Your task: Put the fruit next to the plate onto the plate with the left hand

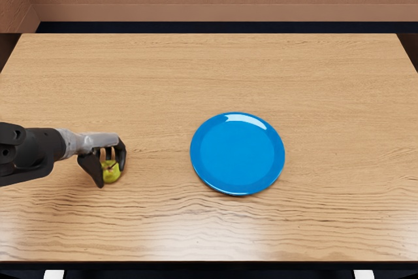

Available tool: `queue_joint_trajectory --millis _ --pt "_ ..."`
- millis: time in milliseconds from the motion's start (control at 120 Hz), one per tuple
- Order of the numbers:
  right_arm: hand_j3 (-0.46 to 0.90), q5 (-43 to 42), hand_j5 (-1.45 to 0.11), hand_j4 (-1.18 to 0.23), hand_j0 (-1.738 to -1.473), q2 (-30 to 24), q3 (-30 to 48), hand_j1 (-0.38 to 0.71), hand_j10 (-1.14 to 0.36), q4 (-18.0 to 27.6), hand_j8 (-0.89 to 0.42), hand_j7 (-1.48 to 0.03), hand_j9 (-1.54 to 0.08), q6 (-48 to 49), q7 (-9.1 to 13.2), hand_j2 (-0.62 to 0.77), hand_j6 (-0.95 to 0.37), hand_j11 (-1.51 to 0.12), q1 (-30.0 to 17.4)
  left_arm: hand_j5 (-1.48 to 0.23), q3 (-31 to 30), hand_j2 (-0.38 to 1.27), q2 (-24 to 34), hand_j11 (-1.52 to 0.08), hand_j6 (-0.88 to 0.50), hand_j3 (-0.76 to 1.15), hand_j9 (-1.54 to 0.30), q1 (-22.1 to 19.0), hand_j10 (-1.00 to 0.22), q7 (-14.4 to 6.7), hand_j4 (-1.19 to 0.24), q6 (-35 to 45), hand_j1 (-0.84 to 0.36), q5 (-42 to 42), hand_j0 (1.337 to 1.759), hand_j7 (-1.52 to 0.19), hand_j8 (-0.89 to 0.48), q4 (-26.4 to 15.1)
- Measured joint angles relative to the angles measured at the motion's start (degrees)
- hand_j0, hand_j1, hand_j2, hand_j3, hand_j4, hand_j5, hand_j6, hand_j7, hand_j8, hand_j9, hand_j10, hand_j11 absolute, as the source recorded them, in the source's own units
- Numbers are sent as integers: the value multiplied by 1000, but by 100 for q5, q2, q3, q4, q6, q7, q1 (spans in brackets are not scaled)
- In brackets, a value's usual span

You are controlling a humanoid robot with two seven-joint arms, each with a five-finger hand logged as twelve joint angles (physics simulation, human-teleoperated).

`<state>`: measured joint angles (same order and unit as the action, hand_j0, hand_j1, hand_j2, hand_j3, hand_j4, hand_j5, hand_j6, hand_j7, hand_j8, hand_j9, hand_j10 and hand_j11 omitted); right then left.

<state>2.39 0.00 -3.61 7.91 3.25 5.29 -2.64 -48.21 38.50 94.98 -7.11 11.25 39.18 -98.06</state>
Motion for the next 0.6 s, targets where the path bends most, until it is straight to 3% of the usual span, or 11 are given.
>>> queue_joint_trajectory --millis 600 --pt "0 2 -31 -24 -1658 0 0 -320 -24 0 -24 -31 -31 0 0 -5 -24 -31 0 -1214 186 453 61 -1219 -277 0 -1207 364 -831 49 -567 -648 -380 -386 1640 -1186 -405 30"
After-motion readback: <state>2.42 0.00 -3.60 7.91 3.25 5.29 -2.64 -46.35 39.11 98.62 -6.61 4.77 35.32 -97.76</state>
